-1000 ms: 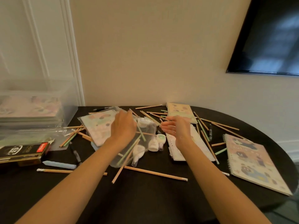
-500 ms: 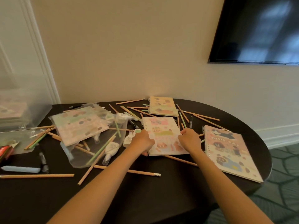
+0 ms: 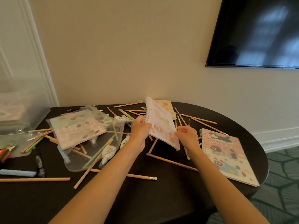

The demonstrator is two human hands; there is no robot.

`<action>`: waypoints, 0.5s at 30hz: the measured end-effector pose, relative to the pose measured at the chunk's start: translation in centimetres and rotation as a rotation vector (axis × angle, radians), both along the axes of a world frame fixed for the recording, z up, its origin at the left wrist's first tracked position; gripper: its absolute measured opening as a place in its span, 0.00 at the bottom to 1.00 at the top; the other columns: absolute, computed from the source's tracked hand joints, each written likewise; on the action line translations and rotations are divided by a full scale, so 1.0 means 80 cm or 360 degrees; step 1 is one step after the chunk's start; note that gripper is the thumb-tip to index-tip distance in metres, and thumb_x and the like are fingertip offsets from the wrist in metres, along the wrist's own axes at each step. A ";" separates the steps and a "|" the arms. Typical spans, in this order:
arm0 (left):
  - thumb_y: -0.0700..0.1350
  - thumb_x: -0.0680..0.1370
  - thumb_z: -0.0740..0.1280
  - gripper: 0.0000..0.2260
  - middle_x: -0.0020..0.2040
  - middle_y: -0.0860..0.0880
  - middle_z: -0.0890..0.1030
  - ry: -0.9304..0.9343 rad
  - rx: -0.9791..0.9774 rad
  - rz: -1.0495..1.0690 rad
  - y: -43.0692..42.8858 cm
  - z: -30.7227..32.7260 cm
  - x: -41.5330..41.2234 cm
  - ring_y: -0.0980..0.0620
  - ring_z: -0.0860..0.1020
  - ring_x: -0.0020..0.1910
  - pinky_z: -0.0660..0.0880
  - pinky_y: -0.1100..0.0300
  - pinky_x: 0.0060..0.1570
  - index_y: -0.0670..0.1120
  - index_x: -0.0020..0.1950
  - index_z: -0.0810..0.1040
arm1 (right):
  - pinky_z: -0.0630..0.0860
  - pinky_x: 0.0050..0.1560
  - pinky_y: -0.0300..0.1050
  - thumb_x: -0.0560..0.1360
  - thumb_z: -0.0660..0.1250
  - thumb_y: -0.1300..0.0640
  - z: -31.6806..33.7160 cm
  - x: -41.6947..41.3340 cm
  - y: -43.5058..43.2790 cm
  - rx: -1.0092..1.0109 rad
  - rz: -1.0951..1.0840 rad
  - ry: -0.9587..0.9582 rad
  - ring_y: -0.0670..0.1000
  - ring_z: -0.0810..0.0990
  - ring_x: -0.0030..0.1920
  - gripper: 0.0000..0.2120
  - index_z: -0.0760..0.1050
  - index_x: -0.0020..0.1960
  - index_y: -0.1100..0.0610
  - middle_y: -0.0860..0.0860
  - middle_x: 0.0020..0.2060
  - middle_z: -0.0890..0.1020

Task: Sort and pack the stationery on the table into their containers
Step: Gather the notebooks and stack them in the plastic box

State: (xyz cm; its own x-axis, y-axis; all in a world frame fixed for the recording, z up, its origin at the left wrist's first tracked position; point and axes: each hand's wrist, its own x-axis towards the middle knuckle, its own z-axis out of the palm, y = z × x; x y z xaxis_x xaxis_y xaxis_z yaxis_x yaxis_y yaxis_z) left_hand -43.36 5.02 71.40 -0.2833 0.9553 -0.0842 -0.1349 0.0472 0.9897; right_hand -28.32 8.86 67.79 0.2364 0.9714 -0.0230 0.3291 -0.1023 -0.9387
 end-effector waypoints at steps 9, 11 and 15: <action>0.35 0.77 0.63 0.10 0.47 0.46 0.81 -0.0294 0.0344 0.0204 -0.032 0.047 -0.093 0.49 0.81 0.43 0.78 0.52 0.45 0.44 0.56 0.77 | 0.73 0.58 0.47 0.76 0.66 0.54 0.051 -0.033 -0.004 0.0176 0.0000 0.0442 0.50 0.74 0.55 0.22 0.65 0.68 0.56 0.52 0.57 0.75; 0.36 0.77 0.65 0.08 0.44 0.46 0.80 -0.0342 0.0398 0.0293 -0.034 0.052 -0.116 0.47 0.79 0.44 0.77 0.51 0.46 0.44 0.54 0.77 | 0.76 0.57 0.49 0.76 0.66 0.55 0.056 -0.043 -0.006 0.0068 0.0105 0.0609 0.50 0.77 0.51 0.14 0.70 0.59 0.57 0.52 0.52 0.77; 0.40 0.78 0.65 0.04 0.42 0.47 0.80 -0.0295 0.0351 0.0427 -0.046 0.051 -0.166 0.50 0.79 0.42 0.77 0.53 0.45 0.44 0.51 0.77 | 0.78 0.47 0.45 0.75 0.66 0.58 0.056 -0.065 -0.016 -0.0058 0.0272 0.0634 0.52 0.80 0.48 0.13 0.71 0.59 0.58 0.54 0.49 0.80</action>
